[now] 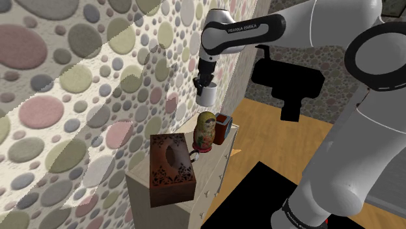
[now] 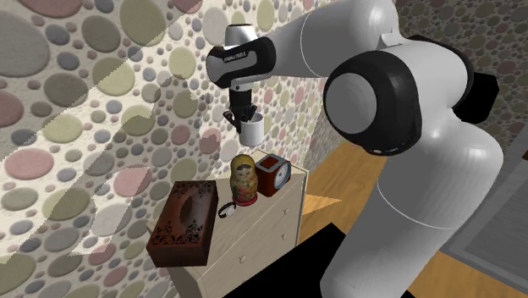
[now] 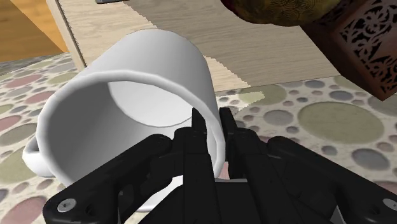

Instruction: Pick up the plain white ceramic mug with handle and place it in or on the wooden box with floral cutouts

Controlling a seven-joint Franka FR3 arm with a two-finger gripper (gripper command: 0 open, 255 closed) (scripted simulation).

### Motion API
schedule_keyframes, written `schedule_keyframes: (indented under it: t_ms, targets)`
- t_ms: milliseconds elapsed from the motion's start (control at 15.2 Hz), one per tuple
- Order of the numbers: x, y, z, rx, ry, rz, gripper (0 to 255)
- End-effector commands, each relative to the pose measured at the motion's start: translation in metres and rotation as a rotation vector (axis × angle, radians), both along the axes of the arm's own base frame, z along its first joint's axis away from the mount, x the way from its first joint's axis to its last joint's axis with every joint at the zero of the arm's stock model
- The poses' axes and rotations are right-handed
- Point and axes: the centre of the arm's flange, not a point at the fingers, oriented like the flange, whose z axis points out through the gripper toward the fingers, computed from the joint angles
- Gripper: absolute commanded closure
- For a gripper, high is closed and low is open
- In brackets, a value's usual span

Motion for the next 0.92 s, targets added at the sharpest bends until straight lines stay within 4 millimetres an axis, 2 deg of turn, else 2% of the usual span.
schedule_keyframes:
  t_ms: [0,858]
  targets:
    - [-0.011,0.024,0.001,0.000,-0.001,-0.001,255]
    - [-0.074,0.183,0.011,0.000,-0.001,-0.001,255]
